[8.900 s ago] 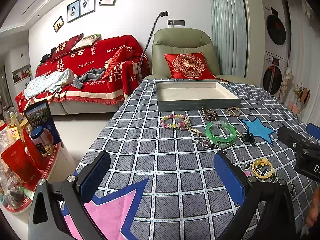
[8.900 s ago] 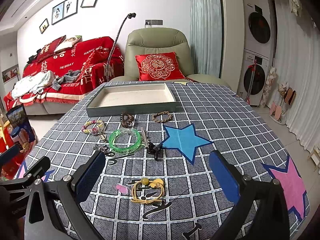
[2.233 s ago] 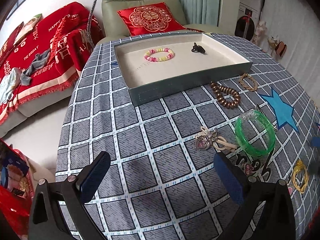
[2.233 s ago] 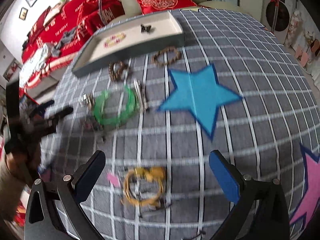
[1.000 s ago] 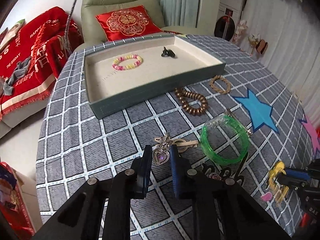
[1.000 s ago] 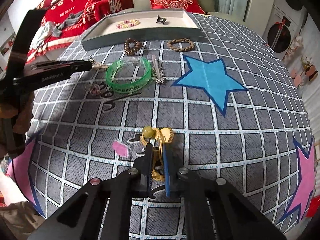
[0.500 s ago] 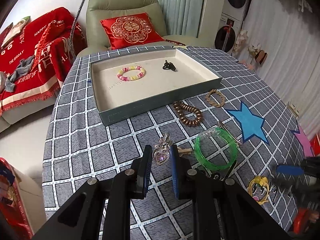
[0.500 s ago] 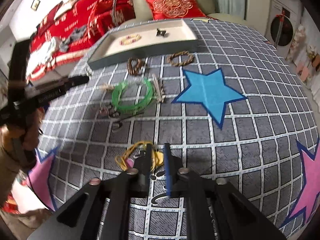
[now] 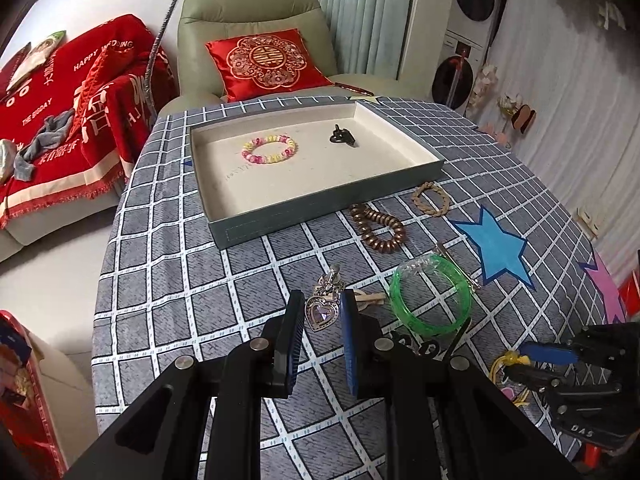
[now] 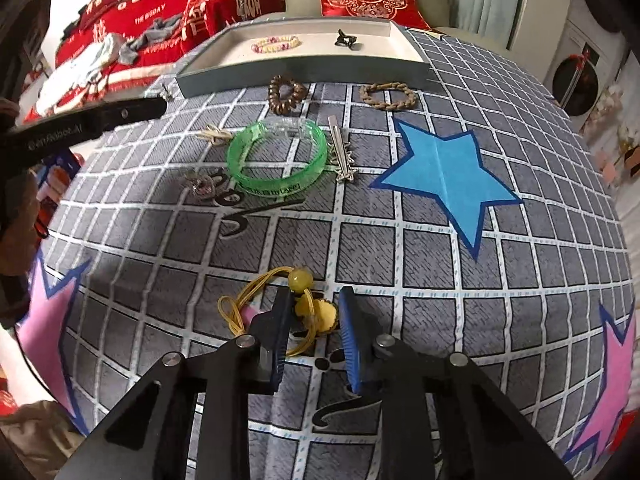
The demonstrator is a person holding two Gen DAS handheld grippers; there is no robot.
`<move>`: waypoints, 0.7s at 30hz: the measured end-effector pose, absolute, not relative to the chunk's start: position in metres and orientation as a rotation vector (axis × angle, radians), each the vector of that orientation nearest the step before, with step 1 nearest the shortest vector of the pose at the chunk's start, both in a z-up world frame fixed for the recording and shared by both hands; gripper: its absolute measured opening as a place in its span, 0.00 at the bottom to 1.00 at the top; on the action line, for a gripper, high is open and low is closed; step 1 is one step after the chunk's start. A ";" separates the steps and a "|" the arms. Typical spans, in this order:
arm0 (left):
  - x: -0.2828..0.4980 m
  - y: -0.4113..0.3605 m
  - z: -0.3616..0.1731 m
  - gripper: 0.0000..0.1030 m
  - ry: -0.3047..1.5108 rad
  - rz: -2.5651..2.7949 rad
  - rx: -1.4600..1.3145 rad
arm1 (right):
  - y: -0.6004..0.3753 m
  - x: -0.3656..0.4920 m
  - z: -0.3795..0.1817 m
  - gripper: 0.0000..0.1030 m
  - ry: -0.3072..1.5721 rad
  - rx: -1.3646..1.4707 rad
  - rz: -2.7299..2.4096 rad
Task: Organize jewelry
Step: 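Place the pendant and yellow cord bracelet in the tray, opening both grippers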
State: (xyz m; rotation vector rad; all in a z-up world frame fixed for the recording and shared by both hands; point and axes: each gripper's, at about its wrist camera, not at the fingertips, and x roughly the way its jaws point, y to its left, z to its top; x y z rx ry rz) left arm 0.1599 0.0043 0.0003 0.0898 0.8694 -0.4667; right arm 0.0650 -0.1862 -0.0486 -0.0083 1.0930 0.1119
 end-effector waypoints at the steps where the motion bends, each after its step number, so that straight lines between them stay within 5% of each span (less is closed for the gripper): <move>1: 0.160 0.005 0.001 0.32 0.871 -0.465 0.085 | -0.188 0.065 -0.046 0.25 1.084 -0.001 0.110; 21: 0.247 0.007 0.043 0.32 0.832 -0.387 -0.024 | -0.229 0.195 0.061 0.25 0.877 0.193 0.180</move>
